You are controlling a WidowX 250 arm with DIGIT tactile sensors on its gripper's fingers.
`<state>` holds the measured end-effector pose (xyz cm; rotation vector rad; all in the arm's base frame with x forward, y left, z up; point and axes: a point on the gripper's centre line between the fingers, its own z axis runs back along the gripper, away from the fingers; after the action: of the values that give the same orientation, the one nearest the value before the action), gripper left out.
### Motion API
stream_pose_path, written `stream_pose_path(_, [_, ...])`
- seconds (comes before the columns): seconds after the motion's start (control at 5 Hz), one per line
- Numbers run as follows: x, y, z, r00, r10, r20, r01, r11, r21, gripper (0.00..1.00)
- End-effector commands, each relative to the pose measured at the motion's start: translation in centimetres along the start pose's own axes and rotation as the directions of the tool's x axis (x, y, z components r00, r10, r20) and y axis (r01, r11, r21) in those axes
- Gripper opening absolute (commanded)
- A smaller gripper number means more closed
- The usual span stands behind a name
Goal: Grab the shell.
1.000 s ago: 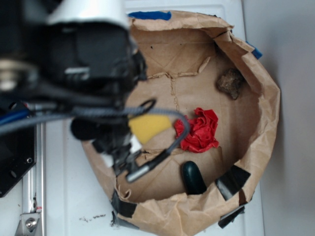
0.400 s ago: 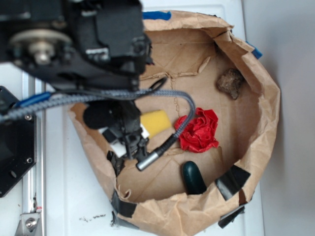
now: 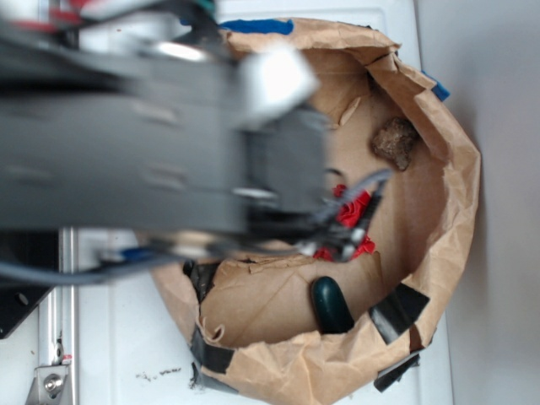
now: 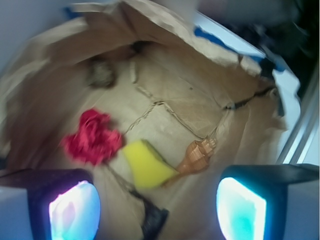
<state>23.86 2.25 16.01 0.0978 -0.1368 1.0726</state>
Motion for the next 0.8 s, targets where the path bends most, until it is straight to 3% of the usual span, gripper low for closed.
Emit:
stream_pose_path(0.0, [2.9, 0.5, -3.6, 0.970, 0.236, -0.066, -0.237, 0.971, -0.015, 1.00])
stream_pose_path(0.2, [2.5, 1.1, -4.7, 0.978, 0.105, -0.181, -0.116, 0.992, -0.051, 1.00])
stream_pose_path(0.6, [2.5, 1.1, -4.7, 0.978, 0.105, -0.181, -0.116, 0.992, -0.051, 1.00])
